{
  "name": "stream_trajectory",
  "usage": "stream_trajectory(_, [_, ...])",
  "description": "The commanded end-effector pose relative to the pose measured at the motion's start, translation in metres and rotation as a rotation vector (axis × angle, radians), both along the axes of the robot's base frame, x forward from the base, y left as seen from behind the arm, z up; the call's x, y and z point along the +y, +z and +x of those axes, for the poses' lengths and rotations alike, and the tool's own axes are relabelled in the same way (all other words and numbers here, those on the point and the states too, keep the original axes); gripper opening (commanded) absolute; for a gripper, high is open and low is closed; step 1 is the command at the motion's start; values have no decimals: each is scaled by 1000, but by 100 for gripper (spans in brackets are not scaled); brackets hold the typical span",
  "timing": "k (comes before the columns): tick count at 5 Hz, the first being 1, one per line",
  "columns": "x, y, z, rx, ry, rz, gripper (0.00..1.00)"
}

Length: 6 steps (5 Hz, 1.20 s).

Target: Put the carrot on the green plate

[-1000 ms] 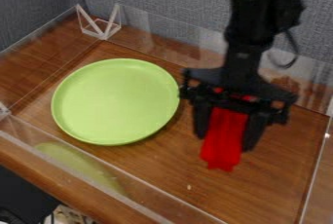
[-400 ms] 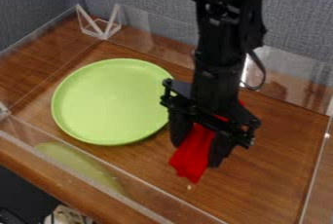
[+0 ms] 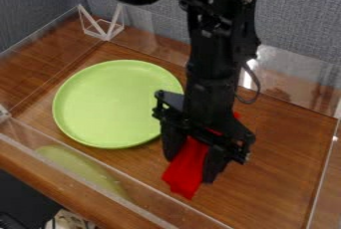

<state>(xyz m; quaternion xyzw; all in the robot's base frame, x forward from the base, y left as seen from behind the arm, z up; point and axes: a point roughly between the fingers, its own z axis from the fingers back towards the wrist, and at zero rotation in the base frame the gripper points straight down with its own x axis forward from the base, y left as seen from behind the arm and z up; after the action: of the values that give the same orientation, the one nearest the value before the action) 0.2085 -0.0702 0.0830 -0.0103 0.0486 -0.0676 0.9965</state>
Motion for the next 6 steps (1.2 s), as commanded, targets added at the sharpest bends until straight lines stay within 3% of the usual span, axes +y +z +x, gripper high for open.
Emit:
stream_trajectory(1, [-5, 9, 1, -50, 1, -17, 0])
stream_trajectory(2, [0, 7, 5, -58, 29, -21, 0])
stream_trajectory(4, [61, 1, 7, -74, 169, 0, 0])
stream_trajectory(5, [66, -7, 20, -79, 192, -10, 0])
stream_trajectory(6, [71, 5, 24, -93, 208, -14, 0])
